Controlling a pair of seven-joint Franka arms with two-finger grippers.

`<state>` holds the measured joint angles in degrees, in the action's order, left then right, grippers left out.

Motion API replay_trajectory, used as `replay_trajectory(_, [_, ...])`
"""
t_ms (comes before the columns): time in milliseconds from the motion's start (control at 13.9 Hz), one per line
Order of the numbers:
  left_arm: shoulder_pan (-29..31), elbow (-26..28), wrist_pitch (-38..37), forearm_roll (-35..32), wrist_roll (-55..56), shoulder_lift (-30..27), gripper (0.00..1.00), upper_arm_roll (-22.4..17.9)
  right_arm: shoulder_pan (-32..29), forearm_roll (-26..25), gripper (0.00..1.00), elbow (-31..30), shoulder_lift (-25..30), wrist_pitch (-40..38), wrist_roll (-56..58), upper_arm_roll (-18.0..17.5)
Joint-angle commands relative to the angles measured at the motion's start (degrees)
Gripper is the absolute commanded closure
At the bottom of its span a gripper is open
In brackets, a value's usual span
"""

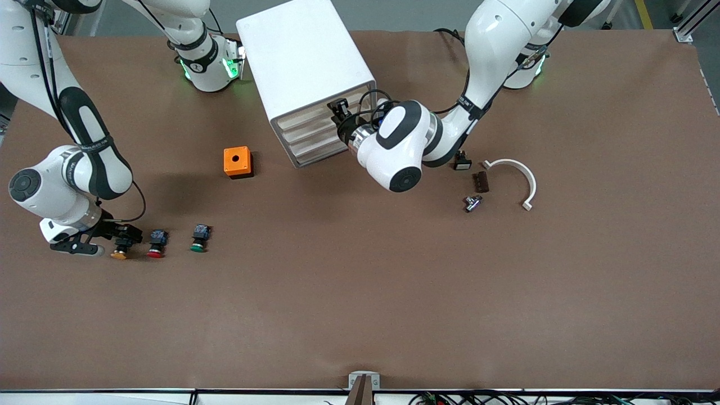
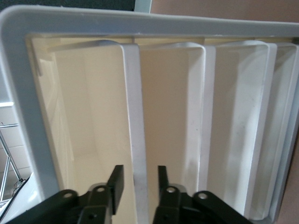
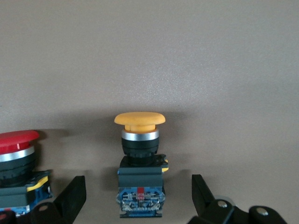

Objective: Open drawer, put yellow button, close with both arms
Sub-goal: 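Pull the top drawer open with the left gripper while the right grasps the button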

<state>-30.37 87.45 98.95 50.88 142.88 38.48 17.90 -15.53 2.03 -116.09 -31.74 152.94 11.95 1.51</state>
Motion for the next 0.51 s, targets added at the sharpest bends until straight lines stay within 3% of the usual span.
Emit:
replay_trajectory(0, [-0.8,-1.1,-0.6,1.1,0.6,1.3,0.73,-0.1,-1.1,1.1,0.00,0.2,-0.1,0.3,1.8,-1.2])
replay_trajectory(72, [-0.9,-1.2,-0.6,0.9,0.4,1.5,0.91,-0.1,-1.1,1.1,0.17,0.2,-0.1,0.3,2.1,-1.2])
replay_trajectory(144, [-0.9,-1.3,-0.6,0.5,0.5,1.2,1.00,-0.1,-1.1,1.1,0.42,0.2,-0.1,0.2,2.3,-1.2])
replay_trajectory(216, [-0.3,-1.3,-0.7,0.5,0.3,1.1,1.00,-0.1,-1.1,1.1,0.70,0.2,-0.1,0.1,2.3,-1.2])
replay_trajectory(289, [-0.2,-1.5,-0.7,0.3,0.2,1.0,1.00,-0.4,-1.2,1.1,0.90,0.2,-0.1,0.1,2.3,-1.2])
replay_trajectory(361, [0.0,-2.2,-0.7,0.2,0.2,1.1,1.00,-0.8,-1.2,1.1,1.00,0.2,-0.1,0.1,2.3,-1.2])
replay_trajectory(433, [1.0,-3.1,-0.7,0.0,0.2,1.2,1.00,-1.0,-1.2,1.2,1.00,0.3,-0.1,0.0,2.1,-1.2])
